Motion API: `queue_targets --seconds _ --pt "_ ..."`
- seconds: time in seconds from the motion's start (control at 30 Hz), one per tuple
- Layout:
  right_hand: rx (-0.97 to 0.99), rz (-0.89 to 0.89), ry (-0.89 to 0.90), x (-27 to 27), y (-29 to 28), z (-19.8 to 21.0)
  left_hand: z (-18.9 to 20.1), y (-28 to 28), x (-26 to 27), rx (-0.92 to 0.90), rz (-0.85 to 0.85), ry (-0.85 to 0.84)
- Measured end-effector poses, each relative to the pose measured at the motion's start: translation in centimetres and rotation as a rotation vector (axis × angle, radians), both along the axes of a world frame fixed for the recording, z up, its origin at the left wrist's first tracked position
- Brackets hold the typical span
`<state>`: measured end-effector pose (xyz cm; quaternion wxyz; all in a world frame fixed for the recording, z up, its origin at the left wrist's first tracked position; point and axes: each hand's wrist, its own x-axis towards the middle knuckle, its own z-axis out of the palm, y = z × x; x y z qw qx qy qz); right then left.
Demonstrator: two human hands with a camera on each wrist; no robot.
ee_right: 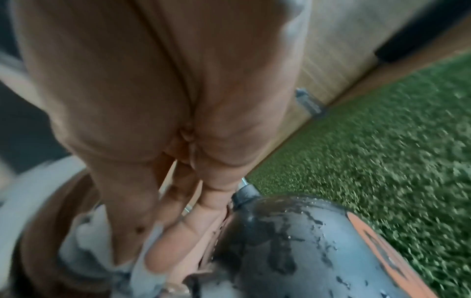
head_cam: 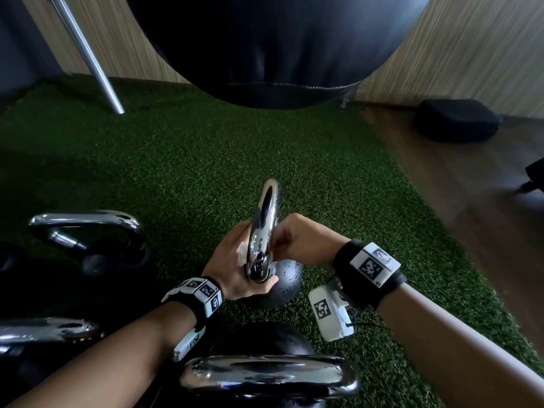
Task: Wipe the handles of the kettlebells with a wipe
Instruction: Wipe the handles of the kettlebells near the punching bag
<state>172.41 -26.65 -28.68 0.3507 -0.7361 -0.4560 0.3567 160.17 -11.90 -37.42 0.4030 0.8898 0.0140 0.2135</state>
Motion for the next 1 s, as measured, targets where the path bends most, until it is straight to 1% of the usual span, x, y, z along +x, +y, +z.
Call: queue_targets --seconds 0.07,0.17,0.23,0.3,0.33,0.43,0.5,0.57,0.67,0.73,0.9,1.0 --pt "0.051 0.0 0.097 0.3 -0.2 0.0 -0.3 0.0 -0.1 -0.019 -0.002 0.01" --pt "0.069 0.023 0.12 0.6 -0.1 -0.6 -0.6 0.2 -0.1 -0.075 0.009 0.055" --pt "0.094 0.019 0.201 0.6 -0.2 -1.1 0.1 -0.1 -0.3 -0.034 0.01 0.037" --pt "0.113 0.014 0.355 0.9 -0.5 -1.9 0.7 -0.5 -0.4 0.046 0.002 -0.02" --pt "0.126 0.004 0.458 1.0 -0.6 -2.3 0.7 -0.5 -0.4 0.088 0.002 -0.034" --pt "0.243 -0.043 0.834 0.9 -0.7 -2.7 0.0 0.0 -0.1 0.162 0.027 -0.017" --pt "0.349 -0.115 0.965 0.8 -0.3 -2.6 -0.5 0.2 0.0 0.197 0.042 -0.003" --pt "0.413 -0.204 1.054 0.6 0.0 -2.5 -0.6 0.2 -0.2 0.204 0.055 -0.017" --pt "0.421 -0.142 1.033 0.4 0.1 -3.0 -0.1 0.1 -0.3 0.189 0.054 -0.02" --pt "0.437 -0.155 0.996 0.2 0.2 -3.0 0.2 0.0 -0.2 0.172 0.041 -0.032" --pt "0.613 -0.444 0.957 1.1 1.9 -2.5 -0.2 0.1 -0.1 0.16 0.047 -0.025" --pt "0.629 -0.499 0.862 1.0 2.4 -2.6 -0.1 0.1 -0.1 0.158 0.047 -0.038"
